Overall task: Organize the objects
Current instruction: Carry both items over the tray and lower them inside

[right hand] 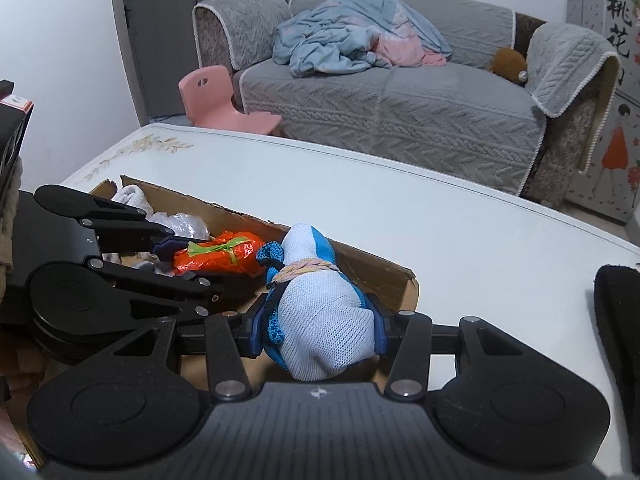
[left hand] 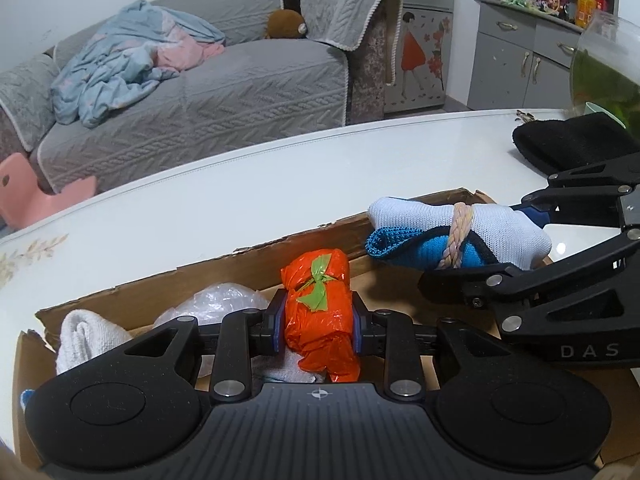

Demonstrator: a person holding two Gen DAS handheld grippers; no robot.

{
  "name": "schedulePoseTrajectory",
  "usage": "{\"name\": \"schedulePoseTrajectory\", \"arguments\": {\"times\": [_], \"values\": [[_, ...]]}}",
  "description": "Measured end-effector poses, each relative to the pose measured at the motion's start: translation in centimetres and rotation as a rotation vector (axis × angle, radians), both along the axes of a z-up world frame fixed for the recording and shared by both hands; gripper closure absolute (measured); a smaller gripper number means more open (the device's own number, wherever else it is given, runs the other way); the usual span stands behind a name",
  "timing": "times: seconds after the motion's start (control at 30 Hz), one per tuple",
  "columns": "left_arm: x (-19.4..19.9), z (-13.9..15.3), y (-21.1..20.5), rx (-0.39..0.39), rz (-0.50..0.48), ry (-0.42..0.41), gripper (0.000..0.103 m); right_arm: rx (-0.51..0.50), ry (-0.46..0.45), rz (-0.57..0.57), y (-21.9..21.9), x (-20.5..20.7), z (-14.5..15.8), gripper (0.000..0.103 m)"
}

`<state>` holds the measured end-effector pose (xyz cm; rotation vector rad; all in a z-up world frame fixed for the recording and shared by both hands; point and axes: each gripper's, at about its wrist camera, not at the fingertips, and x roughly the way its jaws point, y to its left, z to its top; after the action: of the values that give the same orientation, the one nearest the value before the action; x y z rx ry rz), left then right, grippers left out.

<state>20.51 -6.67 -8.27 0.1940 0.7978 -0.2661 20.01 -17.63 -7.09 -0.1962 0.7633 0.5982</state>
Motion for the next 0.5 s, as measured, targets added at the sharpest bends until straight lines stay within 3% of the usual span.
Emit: {"name": "schedulePoseTrajectory", "arguments": {"times": [0.5], "values": [[0.3,-0.2,0.2,0.007,0.016,0.02,0.059,-0.059,-0.015,0.009,1.1,0.3,0.1,0.056]]}}
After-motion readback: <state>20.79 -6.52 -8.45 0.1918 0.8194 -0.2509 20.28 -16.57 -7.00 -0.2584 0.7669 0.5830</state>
